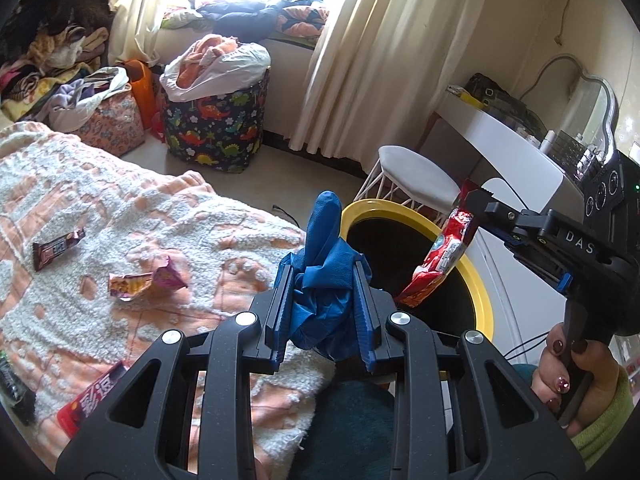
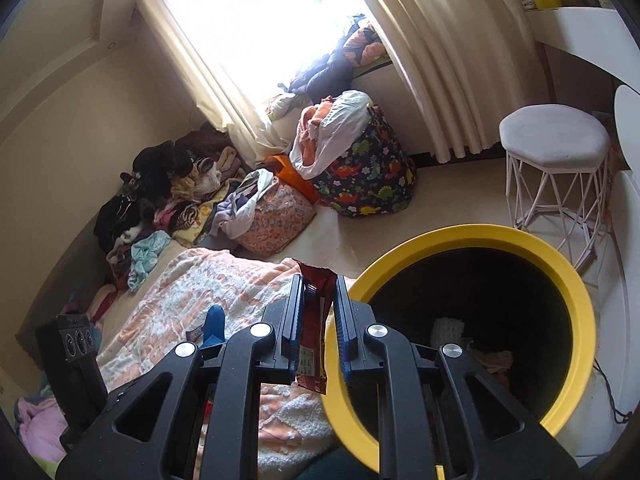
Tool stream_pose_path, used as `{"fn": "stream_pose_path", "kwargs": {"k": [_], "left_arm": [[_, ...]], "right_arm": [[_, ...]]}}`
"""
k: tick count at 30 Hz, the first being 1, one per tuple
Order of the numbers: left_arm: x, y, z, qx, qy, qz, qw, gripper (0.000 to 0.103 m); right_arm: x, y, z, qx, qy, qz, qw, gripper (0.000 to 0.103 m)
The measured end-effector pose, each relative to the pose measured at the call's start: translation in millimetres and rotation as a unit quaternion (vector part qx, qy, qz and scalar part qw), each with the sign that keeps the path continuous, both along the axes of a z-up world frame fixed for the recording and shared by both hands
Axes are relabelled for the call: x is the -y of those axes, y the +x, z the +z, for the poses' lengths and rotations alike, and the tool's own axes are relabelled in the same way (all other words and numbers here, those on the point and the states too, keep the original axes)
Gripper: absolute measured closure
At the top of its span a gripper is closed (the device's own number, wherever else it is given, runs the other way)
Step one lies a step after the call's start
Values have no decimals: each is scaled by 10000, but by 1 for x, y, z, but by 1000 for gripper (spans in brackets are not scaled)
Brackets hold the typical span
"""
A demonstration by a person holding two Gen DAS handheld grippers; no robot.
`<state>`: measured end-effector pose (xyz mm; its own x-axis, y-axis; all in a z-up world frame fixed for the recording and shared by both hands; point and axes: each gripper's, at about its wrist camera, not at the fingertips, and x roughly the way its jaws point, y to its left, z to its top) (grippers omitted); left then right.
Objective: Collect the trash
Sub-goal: 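Carry the blue bag and red wrapper with both tools over the yellow bin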
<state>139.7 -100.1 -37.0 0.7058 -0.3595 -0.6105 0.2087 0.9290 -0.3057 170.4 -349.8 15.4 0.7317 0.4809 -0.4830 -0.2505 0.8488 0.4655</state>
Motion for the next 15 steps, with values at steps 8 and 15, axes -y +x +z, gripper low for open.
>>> {"fn": "stream_pose_path", "kwargs": {"k": [8,15], "left_arm": [[19,2,-1,8,91,-154,9998,82],[36,3,-4,-10,202,-338,9992,82]], "right_arm": [[28,5,0,19,161,-255,9995,88],[48,6,-5,60,170,-461,9988,88]]}}
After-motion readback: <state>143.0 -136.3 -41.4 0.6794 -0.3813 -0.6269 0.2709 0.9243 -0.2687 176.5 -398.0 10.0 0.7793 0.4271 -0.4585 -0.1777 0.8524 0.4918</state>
